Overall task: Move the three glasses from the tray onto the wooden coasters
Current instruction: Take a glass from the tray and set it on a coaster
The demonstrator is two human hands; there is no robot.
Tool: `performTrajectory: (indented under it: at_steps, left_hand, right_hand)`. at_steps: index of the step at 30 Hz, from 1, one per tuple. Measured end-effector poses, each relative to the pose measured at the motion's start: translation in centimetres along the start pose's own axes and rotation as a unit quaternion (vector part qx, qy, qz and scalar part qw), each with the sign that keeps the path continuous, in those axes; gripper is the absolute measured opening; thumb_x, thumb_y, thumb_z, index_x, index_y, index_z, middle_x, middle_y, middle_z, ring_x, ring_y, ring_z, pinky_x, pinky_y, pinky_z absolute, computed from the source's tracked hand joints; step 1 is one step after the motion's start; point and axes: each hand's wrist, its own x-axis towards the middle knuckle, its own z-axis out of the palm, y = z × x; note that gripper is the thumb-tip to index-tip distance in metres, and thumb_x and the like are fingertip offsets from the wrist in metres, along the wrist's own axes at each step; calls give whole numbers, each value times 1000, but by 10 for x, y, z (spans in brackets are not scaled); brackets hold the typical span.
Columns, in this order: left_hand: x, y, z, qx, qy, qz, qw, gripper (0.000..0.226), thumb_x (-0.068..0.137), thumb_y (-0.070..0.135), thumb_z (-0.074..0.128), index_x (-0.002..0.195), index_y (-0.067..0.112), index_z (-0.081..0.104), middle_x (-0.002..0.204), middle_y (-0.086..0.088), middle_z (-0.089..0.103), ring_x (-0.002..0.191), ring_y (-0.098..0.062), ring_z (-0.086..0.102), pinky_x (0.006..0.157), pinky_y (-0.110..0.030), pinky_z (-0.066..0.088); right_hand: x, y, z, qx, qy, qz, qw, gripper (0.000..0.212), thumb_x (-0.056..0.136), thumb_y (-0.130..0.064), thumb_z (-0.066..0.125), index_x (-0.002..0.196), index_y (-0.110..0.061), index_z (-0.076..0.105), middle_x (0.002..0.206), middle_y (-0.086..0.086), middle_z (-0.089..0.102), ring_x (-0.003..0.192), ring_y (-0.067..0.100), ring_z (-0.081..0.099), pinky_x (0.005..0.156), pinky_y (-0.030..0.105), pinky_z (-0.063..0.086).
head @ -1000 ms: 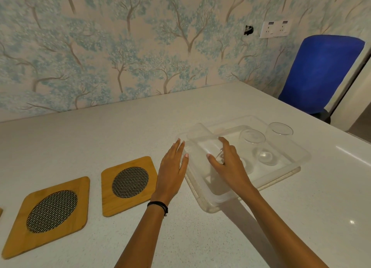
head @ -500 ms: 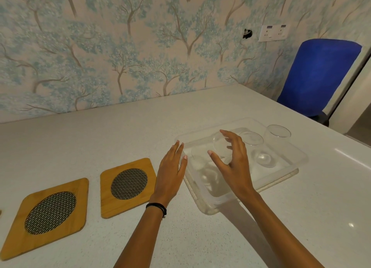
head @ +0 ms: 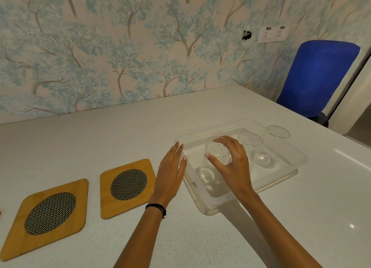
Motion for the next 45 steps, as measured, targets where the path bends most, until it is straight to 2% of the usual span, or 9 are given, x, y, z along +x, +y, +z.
performTrajectory:
  at_steps: [6, 14, 20, 24, 28, 31, 37, 43, 45]
  left_hand:
    - [-1, 0, 0, 0, 0, -2, 1000, 59, 92, 56, 15, 145, 30, 20, 156, 10, 16, 142, -6, 13, 116, -30, 13]
    - [-1, 1, -1, -4, -4, -3, 1000, 58, 93, 55, 16, 145, 31, 19, 156, 10, 15, 142, -5, 12, 118, -34, 14]
    - [-1, 0, 0, -7, -1, -3, 1000, 58, 92, 56, 16, 145, 32, 20, 156, 10, 16, 142, -5, 13, 116, -31, 13]
    - [-1, -2, 2, -8, 4, -1, 1000, 55, 93, 56, 17, 144, 34, 22, 155, 12, 17, 140, -3, 15, 113, -27, 13]
    - [-2, -2, 1, 2, 18, 9, 1000, 53, 94, 57, 18, 142, 36, 26, 154, 12, 22, 138, -2, 19, 112, -27, 16]
    - [-4, -2, -1, 17, 32, 12, 999, 51, 94, 57, 19, 140, 36, 31, 153, 11, 26, 138, -1, 20, 111, -26, 16]
    - [-13, 6, -8, 51, 49, 6, 997, 47, 96, 50, 25, 139, 35, 32, 152, 10, 28, 139, -6, 20, 112, -28, 16]
    - [-34, -1, -41, 80, 37, 7, 996, 44, 98, 38, 36, 141, 30, 33, 152, 8, 27, 139, -2, 13, 114, -30, 11]
    - [-43, -8, -58, 96, 35, 4, 995, 44, 97, 33, 40, 140, 25, 36, 152, 2, 29, 140, -9, 18, 115, -33, 15]
  right_hand:
    - [1, 1, -1, -13, -18, 12, 1000, 43, 74, -45, 69, 111, -27, 60, 126, -2, 58, 116, 17, 48, 92, 17, 33]
    - [1, 3, 2, -15, -30, 18, 999, 48, 72, -54, 63, 112, -27, 60, 127, -3, 57, 117, 15, 48, 90, 13, 30]
    - [1, 3, 3, -5, -36, 13, 999, 51, 73, -55, 59, 114, -26, 59, 129, -1, 56, 119, 17, 49, 95, 26, 39]
    - [1, 5, 4, 6, -39, 10, 999, 46, 77, -46, 65, 116, -24, 57, 130, 1, 54, 120, 18, 48, 98, 30, 42]
    - [2, 3, 3, 17, -27, -4, 999, 51, 75, -44, 66, 121, -26, 50, 130, 2, 53, 120, 15, 47, 97, 23, 38]
    - [2, 3, 2, 26, -26, -2, 999, 57, 74, -47, 64, 124, -28, 46, 132, 1, 51, 119, 12, 45, 97, 22, 36]
    - [1, 8, 5, 6, -39, -13, 999, 62, 74, -49, 64, 127, -26, 45, 134, 1, 50, 120, 13, 45, 96, 22, 35]
    - [1, 14, 6, 16, -55, -10, 998, 61, 76, -39, 70, 129, -28, 42, 133, -1, 48, 117, 14, 48, 91, 25, 40]
    - [1, 14, 6, 19, -53, -9, 998, 61, 76, -38, 71, 129, -28, 43, 131, 0, 49, 114, 13, 49, 87, 23, 40]
